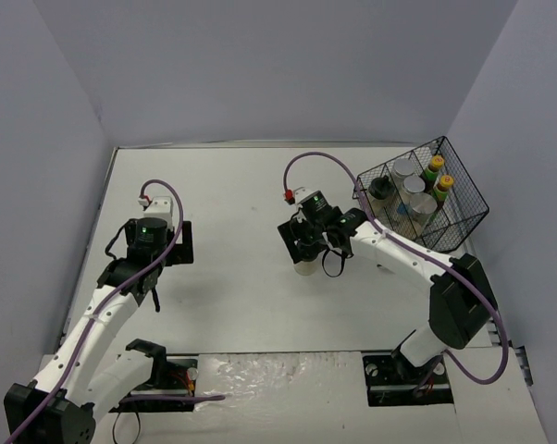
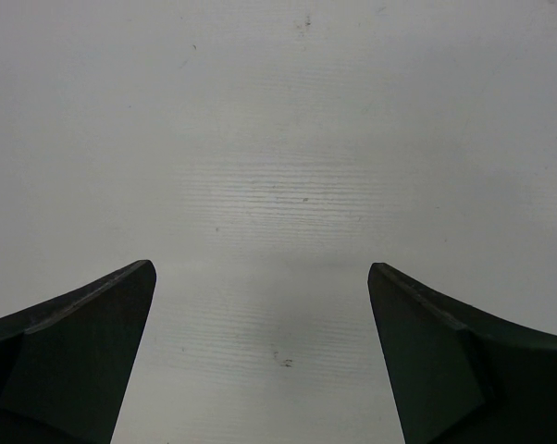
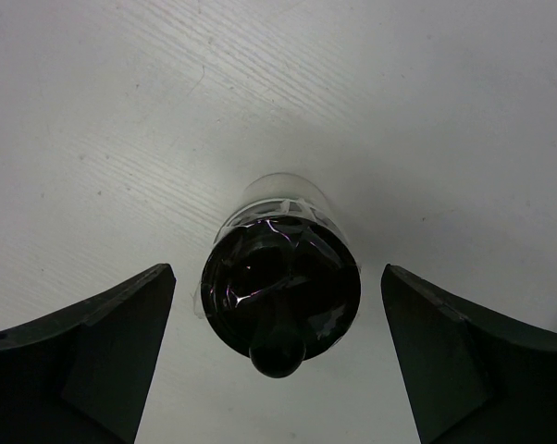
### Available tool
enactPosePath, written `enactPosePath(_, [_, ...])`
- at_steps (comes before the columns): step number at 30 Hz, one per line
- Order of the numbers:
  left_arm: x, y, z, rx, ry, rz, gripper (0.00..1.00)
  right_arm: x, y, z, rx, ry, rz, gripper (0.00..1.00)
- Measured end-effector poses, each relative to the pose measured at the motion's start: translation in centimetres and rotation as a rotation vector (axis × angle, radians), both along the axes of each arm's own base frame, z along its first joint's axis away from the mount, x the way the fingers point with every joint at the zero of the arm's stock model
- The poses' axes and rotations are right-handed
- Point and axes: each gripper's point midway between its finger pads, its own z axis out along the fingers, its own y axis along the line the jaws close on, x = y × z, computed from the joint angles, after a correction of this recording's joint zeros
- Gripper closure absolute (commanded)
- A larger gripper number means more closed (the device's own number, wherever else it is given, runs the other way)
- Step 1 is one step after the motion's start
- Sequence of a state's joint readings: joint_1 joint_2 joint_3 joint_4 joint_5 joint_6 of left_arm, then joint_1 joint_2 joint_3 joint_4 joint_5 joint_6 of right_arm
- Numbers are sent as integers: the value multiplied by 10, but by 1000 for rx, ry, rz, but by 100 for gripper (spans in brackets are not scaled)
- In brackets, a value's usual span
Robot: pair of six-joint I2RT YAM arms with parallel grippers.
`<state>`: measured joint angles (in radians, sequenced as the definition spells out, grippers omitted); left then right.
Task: Organize the condiment bottles
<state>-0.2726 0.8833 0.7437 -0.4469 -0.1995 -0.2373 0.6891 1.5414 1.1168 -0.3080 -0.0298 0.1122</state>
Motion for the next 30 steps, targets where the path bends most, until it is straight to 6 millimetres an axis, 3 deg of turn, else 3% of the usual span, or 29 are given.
enactPosePath(4, [1,1,1,6,-4,6,3,2,-1,-3,-11,-2,-16,22])
enactPosePath(9, [1,2,1,6,-6,6,3,4,-3,-4,-21,-11,-42,47])
enactPosePath(16, [1,2,3,8,-14,6,3,8,-7,-3,-30,-24,-79,100])
enactPosePath(20, [1,2,4,11,-17,3,3,10,-11,5,-34,-38,-122,100])
enactPosePath(23, [1,2,5,13,-22,1,3,18,-16,24,-24,-79,-179,100])
enactPosePath(27, [1,3,8,12,-33,-1,3,41,-31,76,56,-180,-341,100])
enactPosePath(30, [0,3,9,11,-37,-1,3,60,-61,113,133,-256,-499,100])
